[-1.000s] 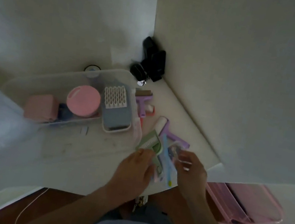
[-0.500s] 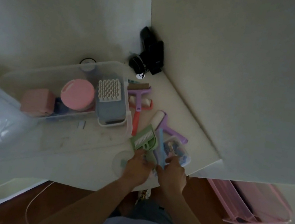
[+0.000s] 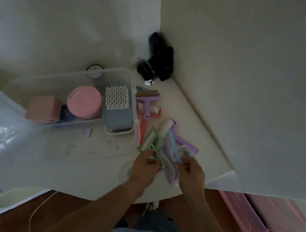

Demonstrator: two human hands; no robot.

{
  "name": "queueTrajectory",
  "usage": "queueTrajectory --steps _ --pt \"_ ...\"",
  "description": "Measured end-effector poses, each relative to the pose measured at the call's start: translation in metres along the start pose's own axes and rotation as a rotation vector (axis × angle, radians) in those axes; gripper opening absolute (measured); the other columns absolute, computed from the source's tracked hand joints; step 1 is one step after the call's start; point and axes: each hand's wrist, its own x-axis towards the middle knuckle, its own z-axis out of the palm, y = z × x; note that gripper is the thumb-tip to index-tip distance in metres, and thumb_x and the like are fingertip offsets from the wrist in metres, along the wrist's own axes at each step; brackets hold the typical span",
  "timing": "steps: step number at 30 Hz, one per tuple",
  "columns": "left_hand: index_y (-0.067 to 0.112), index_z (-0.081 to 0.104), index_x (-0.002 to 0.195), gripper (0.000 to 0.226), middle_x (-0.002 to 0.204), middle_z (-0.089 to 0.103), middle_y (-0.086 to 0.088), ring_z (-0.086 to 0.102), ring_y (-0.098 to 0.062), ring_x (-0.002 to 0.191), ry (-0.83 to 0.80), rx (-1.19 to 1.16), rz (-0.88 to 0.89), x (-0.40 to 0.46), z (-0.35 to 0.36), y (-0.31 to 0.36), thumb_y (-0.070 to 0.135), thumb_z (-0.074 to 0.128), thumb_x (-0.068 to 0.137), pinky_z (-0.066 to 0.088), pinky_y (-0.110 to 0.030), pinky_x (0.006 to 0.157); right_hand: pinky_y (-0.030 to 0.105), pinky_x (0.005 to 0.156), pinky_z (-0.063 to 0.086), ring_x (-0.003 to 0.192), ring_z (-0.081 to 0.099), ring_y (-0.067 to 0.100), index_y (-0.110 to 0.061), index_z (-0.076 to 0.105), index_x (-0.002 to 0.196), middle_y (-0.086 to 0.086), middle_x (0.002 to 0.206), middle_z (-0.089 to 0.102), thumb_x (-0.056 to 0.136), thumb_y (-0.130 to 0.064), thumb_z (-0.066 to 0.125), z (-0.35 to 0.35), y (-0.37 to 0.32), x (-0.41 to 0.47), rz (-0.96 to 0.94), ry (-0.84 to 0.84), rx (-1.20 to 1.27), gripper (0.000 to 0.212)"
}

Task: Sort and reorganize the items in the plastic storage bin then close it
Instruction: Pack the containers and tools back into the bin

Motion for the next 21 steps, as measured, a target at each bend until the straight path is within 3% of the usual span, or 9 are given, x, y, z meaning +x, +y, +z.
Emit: queueTrajectory --steps 3,5,7,10,15,18,21 --pt "-0.001 0.063 0.12 0.031 0.119 0.064 -0.02 0.067 -0.032 0.103 0.029 -0.279 -0.101 0.004 0.0 0.01 -0.009 0.057 0.091 0.061 -0.03 0.073 0.01 0.058 0.039 0.07 0.056 -0.004 -0.017 0.063 0.098 -0.005 0.083 0.063 0.094 -0.012 0.057 -0.031 -0.014 0.003 -0.046 0.031 0.006 0.01" --pt "-0.001 0.064 0.114 0.021 0.112 0.065 -0.019 0.068 -0.031 0.097 0.024 -0.419 -0.158 0.003 0.002 0.019 -0.004 0.058 0.094 0.061 -0.037 0.08 0.007 0.056 0.039 0.071 0.055 -0.005 -0.015 0.064 0.101 -0.003 0.086 0.064 0.093 -0.01 0.058 -0.049 -0.024 0.013 -0.078 0.076 0.021 0.012" --pt "-0.001 0.063 0.109 0.015 0.104 0.063 -0.017 0.066 -0.027 0.089 0.017 -0.503 -0.192 0.003 0.005 0.024 0.001 0.063 0.094 0.062 -0.037 0.078 0.008 0.056 0.04 0.068 0.056 0.0 -0.015 0.065 0.1 -0.002 0.086 0.065 0.092 -0.01 0.058 -0.061 -0.033 0.03 -0.105 0.146 0.017 0.012" --pt "-0.006 0.057 0.117 0.033 0.105 0.062 -0.019 0.065 -0.028 0.087 0.045 -0.55 -0.199 0.005 0.012 0.028 -0.007 0.069 0.087 0.063 -0.032 0.071 0.023 0.067 0.043 0.079 0.063 0.018 -0.014 0.065 0.103 0.002 0.09 0.069 0.092 -0.013 0.058 -0.066 -0.04 0.068 -0.13 0.221 0.002 0.013" --pt "0.001 0.057 0.117 0.037 0.099 0.064 -0.015 0.066 -0.023 0.081 0.023 -0.337 -0.143 0.011 0.02 0.02 -0.007 0.072 0.084 0.06 -0.023 0.065 0.035 0.078 0.048 0.094 0.066 0.036 -0.009 0.064 0.112 0.017 0.1 0.072 0.091 -0.012 0.059 -0.041 -0.035 0.126 -0.119 0.196 -0.13 0.021" --pt "0.01 0.058 0.113 0.034 0.092 0.066 -0.007 0.068 -0.019 0.079 -0.009 -0.16 -0.08 0.018 0.023 0.006 0.002 0.075 0.085 0.062 -0.031 0.076 0.04 0.085 0.048 0.102 0.065 0.04 -0.006 0.062 0.117 0.02 0.108 0.071 0.091 -0.009 0.059 -0.03 -0.029 0.142 -0.093 0.136 -0.206 0.027" --pt "0.024 0.059 0.102 0.026 0.094 0.067 0.004 0.068 -0.016 0.087 -0.001 0.222 0.067 0.024 0.024 0.0 0.022 0.078 0.084 0.058 -0.036 0.086 0.043 0.084 0.048 0.104 0.06 0.041 -0.007 0.059 0.121 0.019 0.113 0.066 0.084 -0.007 0.065 -0.023 -0.029 0.142 -0.16 0.201 -0.354 0.037"
